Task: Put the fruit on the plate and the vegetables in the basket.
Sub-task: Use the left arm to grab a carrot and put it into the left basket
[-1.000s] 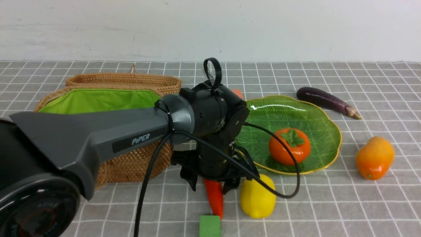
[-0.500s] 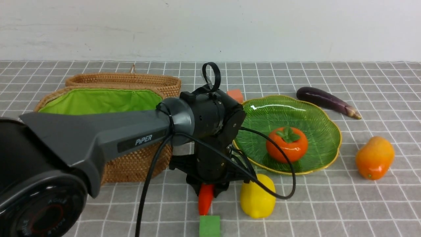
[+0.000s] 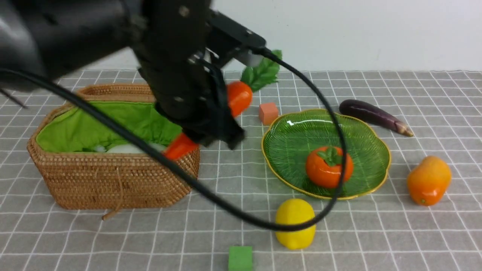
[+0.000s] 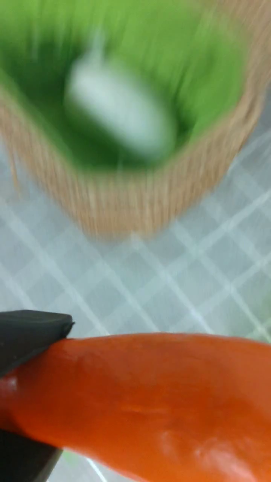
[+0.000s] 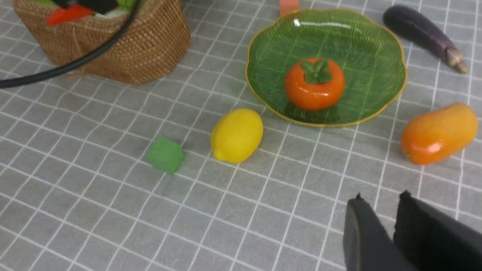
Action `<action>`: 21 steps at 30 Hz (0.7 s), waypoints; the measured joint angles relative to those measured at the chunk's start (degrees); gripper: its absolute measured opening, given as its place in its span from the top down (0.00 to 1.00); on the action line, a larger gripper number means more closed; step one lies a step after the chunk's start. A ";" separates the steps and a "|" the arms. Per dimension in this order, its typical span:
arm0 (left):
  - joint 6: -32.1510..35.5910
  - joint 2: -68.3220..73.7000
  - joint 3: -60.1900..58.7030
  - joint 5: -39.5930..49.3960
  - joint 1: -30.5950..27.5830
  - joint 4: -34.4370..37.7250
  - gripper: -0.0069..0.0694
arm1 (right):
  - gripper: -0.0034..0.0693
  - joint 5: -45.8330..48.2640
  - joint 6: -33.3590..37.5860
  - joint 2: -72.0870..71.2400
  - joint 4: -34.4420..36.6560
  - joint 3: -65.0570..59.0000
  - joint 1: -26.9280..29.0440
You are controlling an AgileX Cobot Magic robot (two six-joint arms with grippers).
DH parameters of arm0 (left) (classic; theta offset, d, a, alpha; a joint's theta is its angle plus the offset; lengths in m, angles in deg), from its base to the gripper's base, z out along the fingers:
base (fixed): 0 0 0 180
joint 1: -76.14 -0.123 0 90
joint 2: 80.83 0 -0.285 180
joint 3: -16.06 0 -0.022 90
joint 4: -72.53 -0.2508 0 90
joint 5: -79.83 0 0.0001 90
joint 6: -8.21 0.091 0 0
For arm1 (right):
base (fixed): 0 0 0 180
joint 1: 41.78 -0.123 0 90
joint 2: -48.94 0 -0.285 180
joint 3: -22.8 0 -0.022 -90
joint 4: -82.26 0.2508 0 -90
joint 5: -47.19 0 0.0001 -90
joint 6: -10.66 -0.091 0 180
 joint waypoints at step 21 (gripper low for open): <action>40.67 7.43 0.00 -4.29 -20.76 -1.20 0.14 | 0.76 -1.29 4.38 0.05 2.62 0.00 0.00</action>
